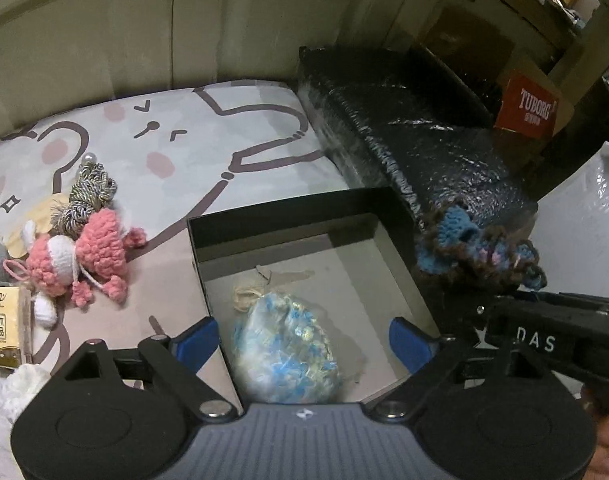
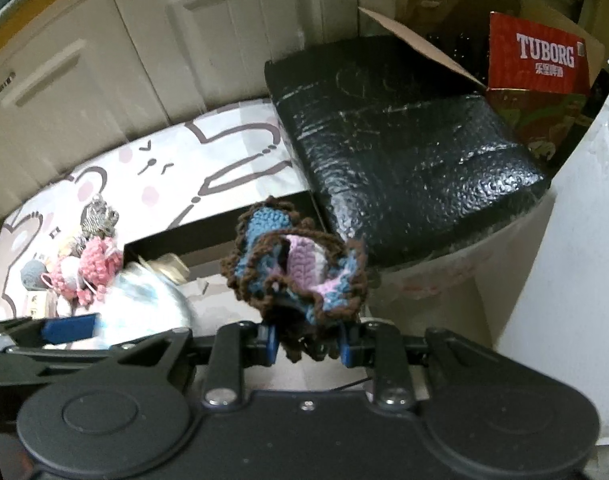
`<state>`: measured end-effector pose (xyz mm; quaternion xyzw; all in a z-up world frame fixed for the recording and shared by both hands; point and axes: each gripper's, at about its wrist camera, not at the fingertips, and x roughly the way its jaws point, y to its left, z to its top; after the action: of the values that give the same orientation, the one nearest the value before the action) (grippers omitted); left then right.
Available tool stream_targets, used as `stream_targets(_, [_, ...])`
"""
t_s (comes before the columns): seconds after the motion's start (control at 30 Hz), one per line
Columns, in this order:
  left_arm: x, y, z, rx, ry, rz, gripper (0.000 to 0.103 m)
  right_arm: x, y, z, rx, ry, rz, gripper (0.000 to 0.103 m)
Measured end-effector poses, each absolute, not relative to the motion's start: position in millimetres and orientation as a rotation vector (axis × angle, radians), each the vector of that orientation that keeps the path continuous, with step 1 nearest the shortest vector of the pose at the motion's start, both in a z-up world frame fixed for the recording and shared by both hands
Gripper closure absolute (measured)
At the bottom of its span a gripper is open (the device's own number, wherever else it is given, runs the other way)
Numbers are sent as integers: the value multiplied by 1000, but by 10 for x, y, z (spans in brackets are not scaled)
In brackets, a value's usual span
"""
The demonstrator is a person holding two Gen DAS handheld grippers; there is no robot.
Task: Organize objects
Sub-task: 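Carry the pouch and crochet piece into the black box and release both, then withdraw both tools from the box back toward the toy pile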
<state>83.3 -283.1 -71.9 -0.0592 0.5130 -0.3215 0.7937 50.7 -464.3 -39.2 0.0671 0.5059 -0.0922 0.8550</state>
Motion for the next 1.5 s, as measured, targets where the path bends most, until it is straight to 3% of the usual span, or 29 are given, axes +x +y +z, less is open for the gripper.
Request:
stream_targets(0.27, [832,-2812,-714,-51,1120,-642,11,555,-4612,-480,151,1102,-160,71])
stream_targets(0.37, [840,-2792,-725,-32,1134,-623,11,574,-4593,-532,154,1127,-157,65])
stream_targets(0.5, [849,-2768,-743,-18,1146,-604,11,575,-4594,-542,131,1144,-189,49])
stream_targets(0.87, [867,-2713,-721,-28,1166,-581,11,533,-4633,-472,139,1142,-217,35])
stream_targets(1.0, [874,-2661,-712,-36,1175,-559,11,514,-4627,-440,140,1136,-211,20])
stream_targets(1.5, [869,-2380,-546,-100,1125,-478,7,392,-4661,-272,165,1078,-244,4])
